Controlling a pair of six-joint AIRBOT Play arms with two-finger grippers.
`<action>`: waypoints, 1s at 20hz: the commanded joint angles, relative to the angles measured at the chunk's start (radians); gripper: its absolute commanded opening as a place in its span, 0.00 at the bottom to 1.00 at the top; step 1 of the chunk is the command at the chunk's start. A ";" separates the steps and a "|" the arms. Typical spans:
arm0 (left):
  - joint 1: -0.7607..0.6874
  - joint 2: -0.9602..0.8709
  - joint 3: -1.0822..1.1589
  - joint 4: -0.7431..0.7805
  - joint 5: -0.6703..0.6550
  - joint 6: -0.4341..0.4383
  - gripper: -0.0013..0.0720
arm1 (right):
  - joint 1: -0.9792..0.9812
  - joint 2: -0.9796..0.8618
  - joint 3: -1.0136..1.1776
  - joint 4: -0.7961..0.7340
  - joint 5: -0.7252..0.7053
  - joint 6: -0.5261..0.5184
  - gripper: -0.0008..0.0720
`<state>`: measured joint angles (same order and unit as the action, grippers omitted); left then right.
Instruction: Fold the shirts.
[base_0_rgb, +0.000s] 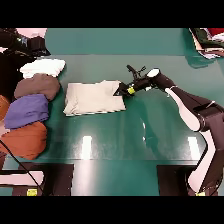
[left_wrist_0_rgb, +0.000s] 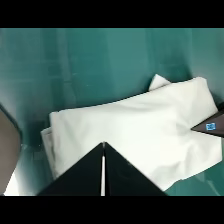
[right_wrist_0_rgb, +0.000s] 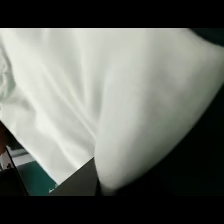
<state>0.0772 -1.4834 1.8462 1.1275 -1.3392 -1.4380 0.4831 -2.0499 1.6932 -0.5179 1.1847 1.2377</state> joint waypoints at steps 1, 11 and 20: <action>-0.054 0.000 0.001 -0.013 0.003 0.005 0.04 | -0.008 0.010 0.061 0.011 0.018 -0.021 0.03; -0.278 0.000 0.001 -0.013 0.031 0.005 0.05 | -0.591 0.560 -0.283 -0.378 -0.078 0.071 0.03; -0.304 0.000 0.001 -0.013 0.065 -0.003 0.05 | -1.305 0.894 -0.703 -0.402 -0.221 0.115 0.03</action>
<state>-0.2230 -1.4834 1.8462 1.1141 -1.2861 -1.4384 -0.6380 -1.2396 1.1107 -0.9047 1.0119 1.3396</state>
